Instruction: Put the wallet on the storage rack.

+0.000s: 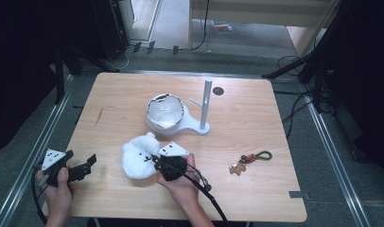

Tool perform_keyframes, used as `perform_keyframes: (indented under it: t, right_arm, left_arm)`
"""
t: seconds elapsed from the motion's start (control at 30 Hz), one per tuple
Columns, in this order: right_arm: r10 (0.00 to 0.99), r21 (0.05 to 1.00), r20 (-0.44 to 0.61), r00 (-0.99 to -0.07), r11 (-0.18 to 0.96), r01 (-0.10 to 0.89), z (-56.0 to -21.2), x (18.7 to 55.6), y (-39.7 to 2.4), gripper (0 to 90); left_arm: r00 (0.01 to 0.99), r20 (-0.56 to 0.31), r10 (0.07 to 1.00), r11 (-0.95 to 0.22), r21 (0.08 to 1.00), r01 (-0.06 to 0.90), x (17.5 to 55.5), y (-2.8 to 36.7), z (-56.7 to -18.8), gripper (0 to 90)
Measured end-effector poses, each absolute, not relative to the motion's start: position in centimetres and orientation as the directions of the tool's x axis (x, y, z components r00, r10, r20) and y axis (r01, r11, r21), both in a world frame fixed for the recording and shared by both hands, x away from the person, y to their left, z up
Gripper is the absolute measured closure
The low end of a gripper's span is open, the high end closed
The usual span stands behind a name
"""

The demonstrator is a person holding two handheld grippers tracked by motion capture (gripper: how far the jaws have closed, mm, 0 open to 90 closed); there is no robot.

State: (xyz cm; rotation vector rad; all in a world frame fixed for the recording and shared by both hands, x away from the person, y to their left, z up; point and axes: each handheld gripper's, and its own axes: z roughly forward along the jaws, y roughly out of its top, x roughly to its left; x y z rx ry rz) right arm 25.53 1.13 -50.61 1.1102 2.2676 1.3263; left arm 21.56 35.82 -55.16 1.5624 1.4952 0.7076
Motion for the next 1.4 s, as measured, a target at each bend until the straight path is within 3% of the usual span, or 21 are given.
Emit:
perform_keyframes:
  t: [0.33,0.73,1.03,1.4]
  right_arm:
    - [0.783,0.865,0.127,-0.609,0.212,0.454,-47.9,25.9,-1.7,77.5]
    - [0.863,0.884,0.048,-0.503,0.198,0.423,-44.6,27.1,-4.5,77.2]
    - [0.894,0.893,-0.055,-0.444,0.244,0.379,-42.8,27.9,-4.4,76.8]
    - [0.917,0.855,-0.125,-0.380,0.294,0.428,-42.4,30.1,-3.0,76.4]
  left_arm:
    - [0.128,-0.144,0.981,0.061,0.862,0.504,21.6,35.8,-55.2,7.0]
    - [0.130,-0.147,0.980,0.062,0.861,0.505,21.6,35.8,-55.2,7.0]
    - [0.128,-0.148,0.981,0.064,0.861,0.505,21.6,35.8,-55.2,7.0]
    - [0.131,-0.150,0.980,0.064,0.859,0.507,21.6,35.8,-55.2,7.0]
